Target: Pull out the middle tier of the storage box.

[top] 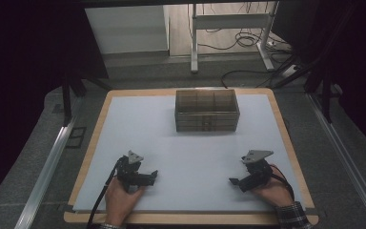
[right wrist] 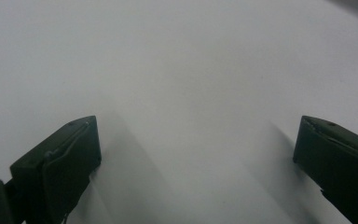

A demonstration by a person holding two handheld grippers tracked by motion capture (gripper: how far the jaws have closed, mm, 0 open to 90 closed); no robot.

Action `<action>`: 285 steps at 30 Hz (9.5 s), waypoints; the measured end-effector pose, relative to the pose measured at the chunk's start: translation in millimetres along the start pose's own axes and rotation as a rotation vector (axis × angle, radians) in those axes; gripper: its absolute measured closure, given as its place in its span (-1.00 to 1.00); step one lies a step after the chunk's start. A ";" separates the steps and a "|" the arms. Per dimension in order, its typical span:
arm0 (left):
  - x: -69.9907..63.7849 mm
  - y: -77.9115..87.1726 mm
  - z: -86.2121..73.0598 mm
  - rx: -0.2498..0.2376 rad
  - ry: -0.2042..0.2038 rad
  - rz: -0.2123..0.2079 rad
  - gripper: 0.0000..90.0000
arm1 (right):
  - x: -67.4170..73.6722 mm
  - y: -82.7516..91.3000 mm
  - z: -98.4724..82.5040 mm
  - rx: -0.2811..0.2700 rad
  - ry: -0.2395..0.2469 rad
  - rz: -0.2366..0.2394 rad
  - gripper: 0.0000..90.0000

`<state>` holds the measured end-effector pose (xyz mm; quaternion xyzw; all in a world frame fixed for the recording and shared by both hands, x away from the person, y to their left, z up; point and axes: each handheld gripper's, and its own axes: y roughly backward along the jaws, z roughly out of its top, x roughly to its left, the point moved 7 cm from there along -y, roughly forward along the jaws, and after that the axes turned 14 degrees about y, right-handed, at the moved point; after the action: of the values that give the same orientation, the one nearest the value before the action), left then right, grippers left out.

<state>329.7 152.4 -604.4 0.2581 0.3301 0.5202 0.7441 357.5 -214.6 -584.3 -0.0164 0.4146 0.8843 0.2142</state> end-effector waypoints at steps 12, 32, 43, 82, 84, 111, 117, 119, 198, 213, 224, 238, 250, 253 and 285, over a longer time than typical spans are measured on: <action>0.0 0.0 0.0 0.000 0.000 0.000 -1.00 | 1.5 3.0 2.6 0.009 -0.002 -0.003 -0.84; 0.0 0.0 0.0 0.000 0.000 0.000 -1.00 | -4.5 10.0 19.6 0.028 0.043 -0.032 -0.68; 0.0 0.0 0.0 0.000 0.001 0.000 -1.00 | -11.2 6.2 28.8 0.027 0.057 -0.078 -0.57; 0.0 0.1 -0.1 0.000 0.001 0.000 -1.00 | -32.6 -20.4 67.7 0.089 0.246 -0.192 -0.15; -0.1 0.0 -0.1 0.000 0.002 0.000 -1.00 | -34.2 -22.1 69.6 0.087 0.255 -0.203 -0.13; 0.0 0.1 -0.1 0.000 0.001 0.000 -1.00 | -46.5 -48.8 92.6 0.123 0.375 -0.337 0.02; -0.1 0.1 -0.1 0.000 0.002 0.000 -1.00 | -47.8 -53.4 97.5 0.136 0.448 -0.396 0.04; 0.0 0.0 0.0 0.000 0.002 0.000 -1.00 | -47.8 -55.0 99.0 0.139 0.460 -0.410 0.06; 0.3 0.3 -0.2 0.003 -0.002 0.001 -1.00 | -47.2 -79.6 114.3 0.344 0.923 -0.771 0.76; 0.3 0.3 -0.2 0.002 -0.001 0.001 -1.00 | -39.7 -77.9 111.6 0.324 0.923 -0.713 0.74; 0.3 0.3 -0.2 0.003 -0.002 0.001 -1.00 | -37.9 -68.2 114.6 0.308 0.893 -0.729 0.69; 0.3 0.4 -0.2 0.003 -0.002 0.001 -1.00 | -38.4 -59.2 121.7 0.237 0.790 -0.589 0.68; 0.0 0.0 0.0 -0.002 0.003 0.000 -1.00 | -43.3 -51.0 125.5 0.191 0.707 -0.464 0.68; 0.2 0.1 0.1 -0.001 0.000 0.001 -1.00 | -44.8 -48.2 126.1 0.180 0.685 -0.436 0.67; 0.3 0.3 -0.2 0.002 -0.002 0.000 -1.00 | -78.0 -29.1 128.7 0.068 0.471 -0.073 0.44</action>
<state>329.4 152.8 -604.3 0.2595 0.3299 0.5195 0.7443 458.9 -131.4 -504.9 -0.2300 0.4816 0.8333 0.1439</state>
